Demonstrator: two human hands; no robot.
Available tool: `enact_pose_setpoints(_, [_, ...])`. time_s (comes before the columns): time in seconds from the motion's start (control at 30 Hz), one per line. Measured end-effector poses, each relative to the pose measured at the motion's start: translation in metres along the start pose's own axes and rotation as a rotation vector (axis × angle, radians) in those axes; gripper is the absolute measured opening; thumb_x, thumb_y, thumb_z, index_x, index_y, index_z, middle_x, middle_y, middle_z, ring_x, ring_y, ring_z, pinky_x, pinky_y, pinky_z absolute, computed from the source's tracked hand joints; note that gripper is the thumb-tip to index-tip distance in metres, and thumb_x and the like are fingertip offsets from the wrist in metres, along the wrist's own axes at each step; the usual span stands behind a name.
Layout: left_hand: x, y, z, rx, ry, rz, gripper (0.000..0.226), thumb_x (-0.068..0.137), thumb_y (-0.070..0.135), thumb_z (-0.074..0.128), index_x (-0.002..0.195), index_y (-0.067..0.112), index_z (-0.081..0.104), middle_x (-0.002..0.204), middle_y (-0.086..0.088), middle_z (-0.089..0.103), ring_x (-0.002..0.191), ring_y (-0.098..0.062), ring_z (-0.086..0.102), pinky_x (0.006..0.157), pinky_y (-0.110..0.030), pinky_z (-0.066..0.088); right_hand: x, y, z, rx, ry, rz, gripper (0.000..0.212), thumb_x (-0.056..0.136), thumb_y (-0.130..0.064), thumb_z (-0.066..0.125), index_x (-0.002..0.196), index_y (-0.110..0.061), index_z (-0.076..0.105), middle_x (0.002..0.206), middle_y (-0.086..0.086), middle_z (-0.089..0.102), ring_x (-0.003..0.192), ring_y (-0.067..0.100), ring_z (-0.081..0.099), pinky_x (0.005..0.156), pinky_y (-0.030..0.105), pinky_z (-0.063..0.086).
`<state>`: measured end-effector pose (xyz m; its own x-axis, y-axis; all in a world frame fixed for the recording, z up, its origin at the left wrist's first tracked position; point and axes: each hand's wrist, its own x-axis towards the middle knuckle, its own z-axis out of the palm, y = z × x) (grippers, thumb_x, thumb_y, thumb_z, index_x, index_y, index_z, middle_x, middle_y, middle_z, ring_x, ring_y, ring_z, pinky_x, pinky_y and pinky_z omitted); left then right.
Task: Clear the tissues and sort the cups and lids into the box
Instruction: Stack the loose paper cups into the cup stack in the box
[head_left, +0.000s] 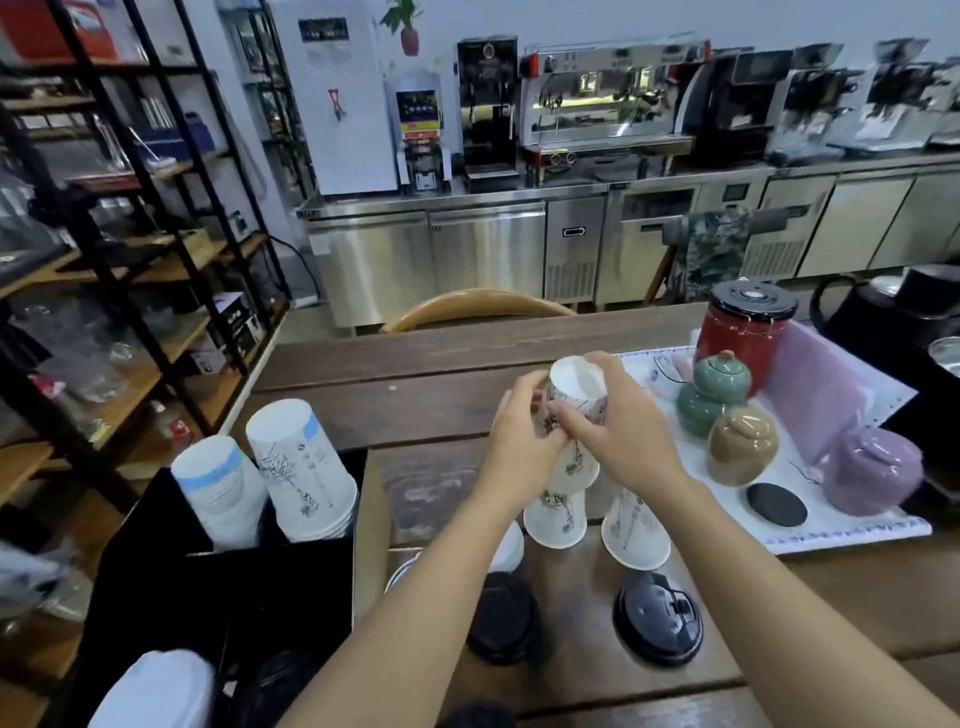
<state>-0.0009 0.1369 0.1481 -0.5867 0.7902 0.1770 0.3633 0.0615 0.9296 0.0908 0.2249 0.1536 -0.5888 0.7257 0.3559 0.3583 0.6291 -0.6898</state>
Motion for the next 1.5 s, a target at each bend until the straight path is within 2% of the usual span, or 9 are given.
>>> enact_pose_setpoints(0.2, [0.02,-0.04,0.012,0.001,-0.028,-0.132,0.05,0.086,0.016,0.062,0.128,0.033,0.043,0.126,0.002,0.051,0.106,-0.005,0.051,0.089,-0.028,0.049,0.015,0.033,0.032,-0.033,-0.131,0.027,0.058,0.081,-0.045,0.061,0.129,-0.027,0.034,0.117,0.001,0.058,0.102,0.025,0.058,0.078,0.04,0.048])
enact_pose_setpoints(0.4, [0.023,-0.085,0.026,0.002,-0.095,-0.337,0.047,0.086,0.009,0.053,0.121,0.039,0.046,0.123,0.001,0.059,0.112,-0.018,0.058,0.096,-0.044,0.05,0.009,0.065,0.066,-0.075,-0.322,0.159,0.057,0.084,-0.042,0.06,0.127,-0.024,0.028,0.117,0.005,0.057,0.096,0.028,0.06,0.069,0.036,0.043])
enact_pose_setpoints(0.53, [0.024,-0.097,0.022,-0.023,-0.085,-0.419,0.046,0.087,-0.007,0.039,0.114,0.028,0.053,0.107,-0.004,0.065,0.1,-0.021,0.06,0.083,-0.034,0.051,-0.002,0.083,0.084,-0.008,-0.351,0.225,0.064,0.077,-0.041,0.069,0.123,-0.024,0.027,0.107,0.0,0.059,0.094,0.025,0.061,0.07,0.037,0.05])
enact_pose_setpoints(0.73, [0.031,-0.105,0.03,-0.033,-0.038,-0.487,0.029,0.098,0.015,0.036,0.116,0.019,0.057,0.108,0.004,0.059,0.104,-0.015,0.055,0.087,-0.031,0.049,-0.01,0.096,0.095,0.295,-0.328,0.372,0.075,0.07,-0.028,0.079,0.126,-0.026,0.029,0.107,-0.019,0.049,0.103,0.014,0.056,0.075,0.026,0.051])
enact_pose_setpoints(0.87, [0.026,-0.105,0.034,-0.239,-0.022,-0.66,0.029,0.098,0.023,0.037,0.116,0.017,0.059,0.116,-0.004,0.062,0.101,-0.017,0.055,0.084,-0.03,0.043,-0.018,0.11,0.103,0.358,-0.466,0.454,0.079,0.071,-0.011,0.077,0.13,-0.023,0.025,0.117,-0.014,0.046,0.122,0.016,0.047,0.099,0.033,0.042])
enact_pose_setpoints(1.0, [0.017,-0.105,0.029,-0.339,0.008,-0.8,0.035,0.096,0.04,0.039,0.121,0.025,0.058,0.128,-0.001,0.06,0.119,-0.018,0.052,0.098,-0.04,0.042,-0.024,0.105,0.106,0.328,-0.463,0.403,0.07,0.071,-0.012,0.077,0.121,-0.026,0.03,0.108,-0.019,0.045,0.119,0.013,0.047,0.092,0.024,0.038])
enact_pose_setpoints(1.23, [0.024,-0.056,0.008,-0.372,0.071,-0.541,0.03,0.097,0.041,0.038,0.105,0.028,0.064,0.106,0.0,0.068,0.098,-0.014,0.063,0.079,-0.03,0.053,-0.002,0.064,0.07,0.229,-0.27,0.197,0.075,0.063,-0.025,0.079,0.127,-0.021,0.041,0.122,-0.001,0.049,0.115,0.015,0.049,0.095,0.034,0.044])
enact_pose_setpoints(1.37, [0.029,-0.006,0.008,-0.384,0.089,-0.344,0.027,0.097,0.036,0.04,0.086,0.029,0.064,0.093,0.0,0.067,0.096,-0.021,0.063,0.082,-0.039,0.051,0.012,0.046,0.027,0.192,-0.157,0.067,0.073,0.057,-0.037,0.076,0.12,-0.024,0.043,0.118,0.0,0.053,0.114,0.02,0.05,0.095,0.039,0.045])
enact_pose_setpoints(1.5, [0.031,0.025,0.028,-0.41,0.038,-0.216,0.028,0.097,0.033,0.041,0.102,0.017,0.063,0.101,-0.004,0.069,0.099,-0.023,0.063,0.089,-0.047,0.05,0.014,0.037,-0.022,0.15,-0.014,0.031,0.061,0.057,-0.035,0.076,0.109,-0.025,0.046,0.102,-0.006,0.054,0.101,0.011,0.052,0.088,0.035,0.047])
